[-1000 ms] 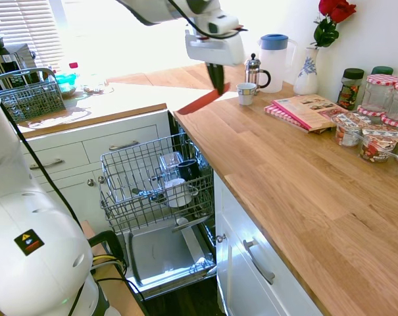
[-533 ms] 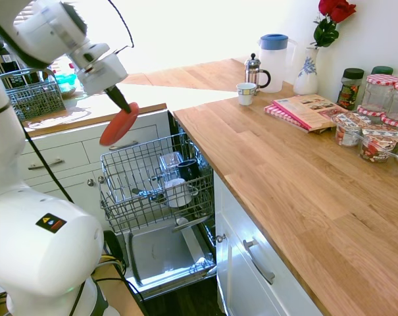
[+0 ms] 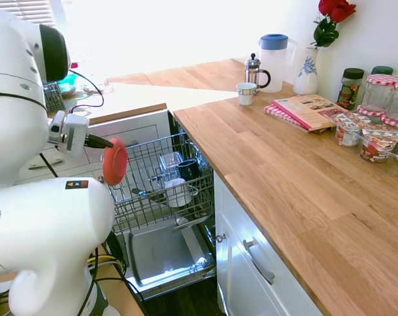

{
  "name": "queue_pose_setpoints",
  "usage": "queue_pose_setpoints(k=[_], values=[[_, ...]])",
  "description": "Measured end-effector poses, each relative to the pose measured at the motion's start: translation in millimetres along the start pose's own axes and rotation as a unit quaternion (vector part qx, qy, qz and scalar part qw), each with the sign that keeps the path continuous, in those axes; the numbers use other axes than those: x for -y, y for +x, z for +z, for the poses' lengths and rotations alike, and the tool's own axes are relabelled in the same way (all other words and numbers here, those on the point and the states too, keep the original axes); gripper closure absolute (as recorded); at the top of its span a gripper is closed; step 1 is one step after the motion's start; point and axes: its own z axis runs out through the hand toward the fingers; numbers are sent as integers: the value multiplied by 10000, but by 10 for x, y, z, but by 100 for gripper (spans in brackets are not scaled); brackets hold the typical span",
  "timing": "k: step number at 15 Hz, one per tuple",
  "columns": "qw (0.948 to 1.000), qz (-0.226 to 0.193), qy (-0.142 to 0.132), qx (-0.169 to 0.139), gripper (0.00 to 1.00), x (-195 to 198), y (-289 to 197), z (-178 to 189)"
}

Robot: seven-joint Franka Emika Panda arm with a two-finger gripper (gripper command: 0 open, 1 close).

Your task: Put the plate in the dishwasher

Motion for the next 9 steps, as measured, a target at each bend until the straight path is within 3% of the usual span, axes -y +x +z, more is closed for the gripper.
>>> queue_pose_setpoints(k=[1, 2, 5, 7, 9], values=[[9998, -65, -131, -143, 100, 106, -77, 4], [9996, -114, -236, -118, 0, 212, -114, 23], [9964, -262, -690, 422, 0, 379, 45, 117], [9886, -416, -1022, 1022, 0, 363, 215, 129], [9776, -545, -1324, 1545, 0, 331, 366, 157]])
